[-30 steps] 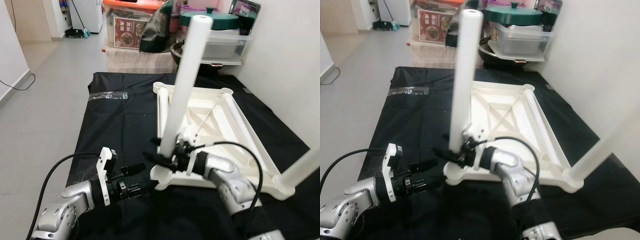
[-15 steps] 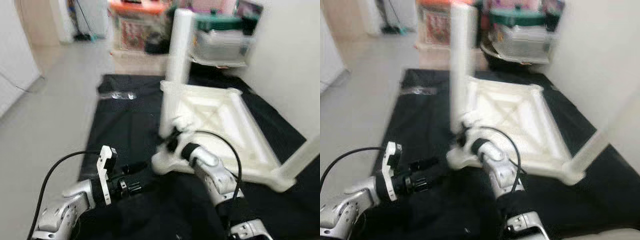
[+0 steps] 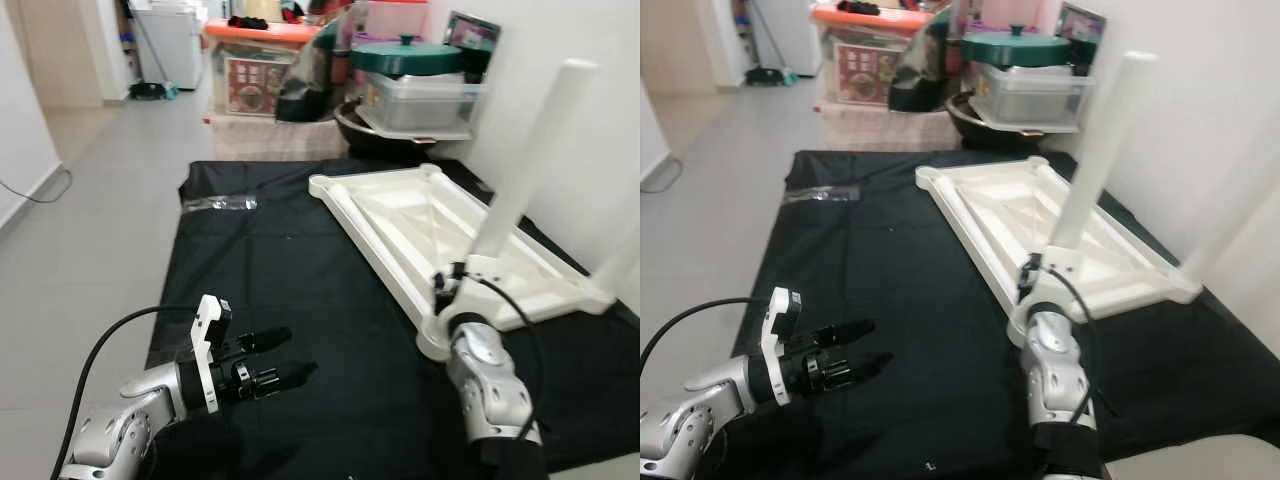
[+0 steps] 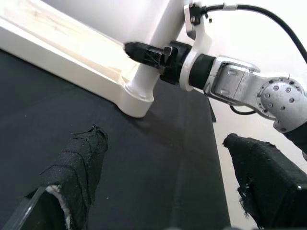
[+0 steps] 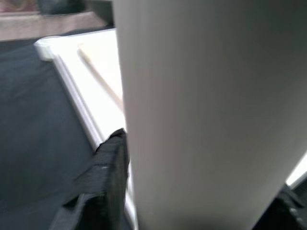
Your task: Building children table
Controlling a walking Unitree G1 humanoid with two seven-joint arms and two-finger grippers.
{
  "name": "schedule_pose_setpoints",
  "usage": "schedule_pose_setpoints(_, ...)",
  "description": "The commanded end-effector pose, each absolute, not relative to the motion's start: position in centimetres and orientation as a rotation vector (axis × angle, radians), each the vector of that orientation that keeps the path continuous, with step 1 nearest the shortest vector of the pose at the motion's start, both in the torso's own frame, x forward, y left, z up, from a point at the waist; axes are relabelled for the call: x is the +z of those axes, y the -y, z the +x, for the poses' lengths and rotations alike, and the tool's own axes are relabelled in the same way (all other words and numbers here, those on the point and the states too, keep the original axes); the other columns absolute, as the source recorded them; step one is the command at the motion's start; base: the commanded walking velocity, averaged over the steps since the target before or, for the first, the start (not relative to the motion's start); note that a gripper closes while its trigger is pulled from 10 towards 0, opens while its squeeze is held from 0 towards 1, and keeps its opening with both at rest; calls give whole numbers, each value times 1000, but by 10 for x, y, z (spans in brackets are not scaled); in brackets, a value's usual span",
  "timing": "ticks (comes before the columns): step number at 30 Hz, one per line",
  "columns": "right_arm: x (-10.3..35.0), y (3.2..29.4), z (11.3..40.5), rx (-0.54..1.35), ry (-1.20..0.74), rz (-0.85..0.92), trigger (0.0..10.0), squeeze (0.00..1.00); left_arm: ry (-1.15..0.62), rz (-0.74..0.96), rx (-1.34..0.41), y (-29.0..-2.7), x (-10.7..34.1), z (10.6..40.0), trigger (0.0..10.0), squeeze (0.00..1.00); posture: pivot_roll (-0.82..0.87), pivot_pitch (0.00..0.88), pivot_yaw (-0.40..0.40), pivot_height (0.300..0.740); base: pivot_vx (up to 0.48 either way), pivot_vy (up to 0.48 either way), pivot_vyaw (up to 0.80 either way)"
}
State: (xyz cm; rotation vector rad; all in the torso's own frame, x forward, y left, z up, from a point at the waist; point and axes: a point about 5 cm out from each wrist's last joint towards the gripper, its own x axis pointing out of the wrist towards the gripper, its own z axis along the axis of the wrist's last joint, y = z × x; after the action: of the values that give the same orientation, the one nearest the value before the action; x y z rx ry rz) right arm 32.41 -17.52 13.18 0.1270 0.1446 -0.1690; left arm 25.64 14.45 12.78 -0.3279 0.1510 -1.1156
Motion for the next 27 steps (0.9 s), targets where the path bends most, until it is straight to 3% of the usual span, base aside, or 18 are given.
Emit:
schedule_pose_setpoints(1, 148, 161, 334, -32, -102, 180, 10000, 51, -160, -335, -1122, -144, 125, 256, 10000, 0, 50, 0, -107, 740, 0, 0, 0)
schedule_pose_setpoints(2, 163, 158, 337, 108, -29, 228, 10000, 0, -158, -335, -1118, -143, 125, 256, 10000, 0, 50, 0, -108, 740, 0, 0, 0)
schedule_pose_setpoints(5, 175, 161, 339, 192, 39, 228, 10000, 0, -156, -336, -1114, -144, 125, 257, 10000, 0, 51, 0, -109, 740, 0, 0, 0)
schedule_pose_setpoints(9, 194, 169, 344, 516, 86, 219, 10000, 0, -157, -338, -1127, -142, 125, 257, 10000, 0, 54, 0, -111, 740, 0, 0, 0)
schedule_pose_setpoints(12, 188, 158, 339, 714, 52, 191, 10000, 0, -157, -342, -1135, -142, 125, 257, 10000, 0, 66, 0, -122, 740, 0, 0, 0)
schedule_pose_setpoints(14, 183, 135, 327, 907, 23, 167, 10000, 0, -154, -340, -1127, -141, 125, 257, 10000, 0, 75, 0, -131, 740, 0, 0, 0)
schedule_pose_setpoints(16, 183, 135, 327, 907, 23, 167, 10000, 0, -154, -340, -1127, -141, 125, 257, 10000, 0, 75, 0, -131, 740, 0, 0, 0)
schedule_pose_setpoints(18, 177, 112, 311, 1097, 10, 132, 10000, 0, -149, -339, -1113, -142, 125, 257, 10000, 0, 85, 0, -140, 740, 0, 0, 0)
schedule_pose_setpoints(22, 172, 90, 296, 1257, 12, 112, 10000, 0, -146, -339, -1107, -142, 125, 256, 10000, 0, 95, 0, -144, 740, 0, 0, 0)
schedule_pose_setpoints(27, 163, 76, 294, 1260, 4, 74, 9804, 0, -152, -341, -1111, -144, 125, 254, 10000, 0, 88, 0, -132, 740, 0, 0, 0)
